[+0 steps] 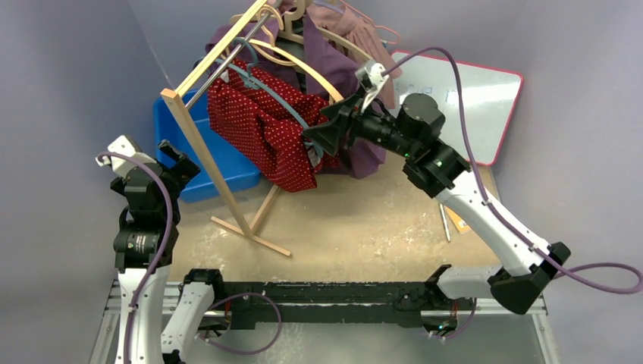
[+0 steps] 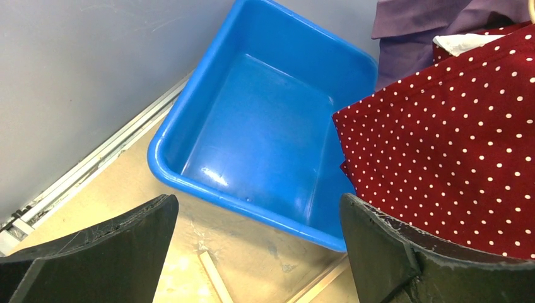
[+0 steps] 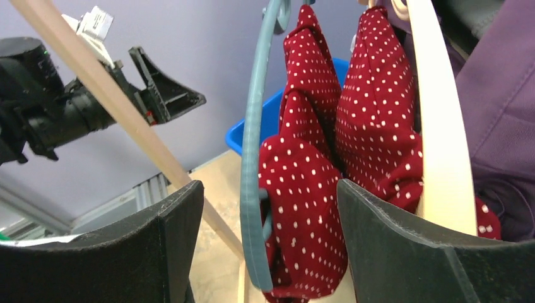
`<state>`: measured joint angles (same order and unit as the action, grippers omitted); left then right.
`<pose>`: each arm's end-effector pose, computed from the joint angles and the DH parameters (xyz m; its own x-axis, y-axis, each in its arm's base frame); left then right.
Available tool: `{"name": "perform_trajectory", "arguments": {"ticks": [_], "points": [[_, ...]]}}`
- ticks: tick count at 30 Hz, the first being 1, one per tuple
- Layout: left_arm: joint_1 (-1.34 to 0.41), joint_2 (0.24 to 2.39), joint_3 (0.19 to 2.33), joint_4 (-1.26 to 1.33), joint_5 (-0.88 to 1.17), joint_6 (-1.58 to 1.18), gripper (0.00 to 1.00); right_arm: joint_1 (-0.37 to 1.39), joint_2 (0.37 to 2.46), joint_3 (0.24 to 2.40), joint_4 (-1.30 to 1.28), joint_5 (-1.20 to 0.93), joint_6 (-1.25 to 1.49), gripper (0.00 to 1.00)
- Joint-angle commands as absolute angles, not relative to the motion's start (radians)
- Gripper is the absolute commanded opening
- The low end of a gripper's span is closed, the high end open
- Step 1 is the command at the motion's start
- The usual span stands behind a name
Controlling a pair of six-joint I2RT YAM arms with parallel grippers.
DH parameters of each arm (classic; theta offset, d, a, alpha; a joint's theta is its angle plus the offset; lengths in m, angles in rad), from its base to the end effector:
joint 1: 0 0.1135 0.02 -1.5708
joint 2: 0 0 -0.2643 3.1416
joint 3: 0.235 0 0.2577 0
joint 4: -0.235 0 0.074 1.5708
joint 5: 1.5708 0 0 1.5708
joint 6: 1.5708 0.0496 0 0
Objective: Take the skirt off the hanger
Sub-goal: Pick up the hanger from the clothesline.
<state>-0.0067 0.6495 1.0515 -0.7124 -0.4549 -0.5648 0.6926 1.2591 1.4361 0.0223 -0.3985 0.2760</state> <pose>0.1297 0.0209 0.3904 -0.0373 -0.4806 -0.8762 -0.5118 0.7622 -0.3963 0.2128 0.2015 0.4920 -0.0935 0.2487 -0.9640 -0.8894 0.4143 0.1932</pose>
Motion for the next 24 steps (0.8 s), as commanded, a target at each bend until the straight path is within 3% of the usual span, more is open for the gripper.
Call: {"name": "perform_trajectory", "arguments": {"ticks": [1, 9, 17, 24], "points": [[0.000, 0.672, 1.080, -0.682, -0.473, -0.549, 0.99, 0.771, 1.310, 1.555, 0.015, -0.203, 0.223, 0.78], [0.002, 0.675, 1.091, -0.693, -0.427, -0.548, 0.98, 0.818, 1.471, 1.772, -0.103, -0.058, 0.129, 0.70], [0.002, 0.670, 1.094, -0.706, -0.434, -0.536, 0.98, 0.857, 1.596, 1.996, -0.310, 0.007, 0.045, 0.52], [0.002, 0.676, 1.086, -0.696, -0.433, -0.533, 0.98, 0.908, 1.653, 2.123, -0.533, 0.113, 0.005, 0.48]]}}
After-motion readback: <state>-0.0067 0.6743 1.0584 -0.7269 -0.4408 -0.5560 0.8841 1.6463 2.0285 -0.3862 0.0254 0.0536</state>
